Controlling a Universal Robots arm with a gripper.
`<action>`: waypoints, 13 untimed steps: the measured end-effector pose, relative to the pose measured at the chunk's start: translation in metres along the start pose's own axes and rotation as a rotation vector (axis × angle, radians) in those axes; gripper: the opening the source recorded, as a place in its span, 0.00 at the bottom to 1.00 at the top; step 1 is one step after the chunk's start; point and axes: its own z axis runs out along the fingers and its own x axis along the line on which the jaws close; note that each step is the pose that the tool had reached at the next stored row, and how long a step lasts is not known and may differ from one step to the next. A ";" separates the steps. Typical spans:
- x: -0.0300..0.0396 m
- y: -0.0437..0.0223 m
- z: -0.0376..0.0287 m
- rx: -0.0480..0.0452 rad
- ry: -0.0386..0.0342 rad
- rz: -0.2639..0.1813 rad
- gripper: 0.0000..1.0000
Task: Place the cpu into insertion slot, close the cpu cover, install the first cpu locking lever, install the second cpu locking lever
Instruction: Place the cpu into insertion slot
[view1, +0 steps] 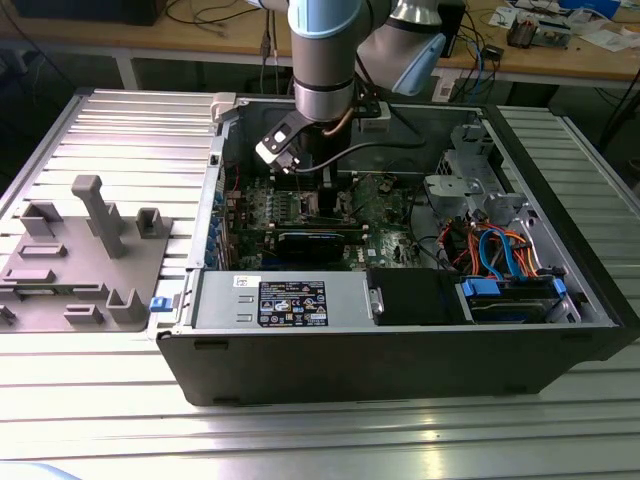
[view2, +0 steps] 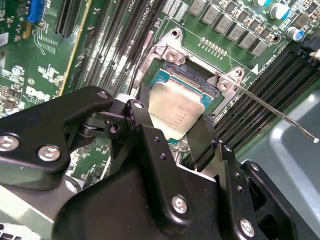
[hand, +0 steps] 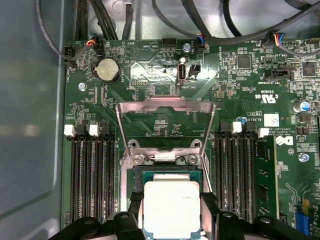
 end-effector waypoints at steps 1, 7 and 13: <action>0.0006 0.0000 0.0004 0.0000 0.0002 0.000 0.54; 0.0022 -0.0003 0.0036 0.0000 0.0003 0.001 0.54; 0.0022 -0.0009 0.0092 0.0001 0.0003 0.002 0.54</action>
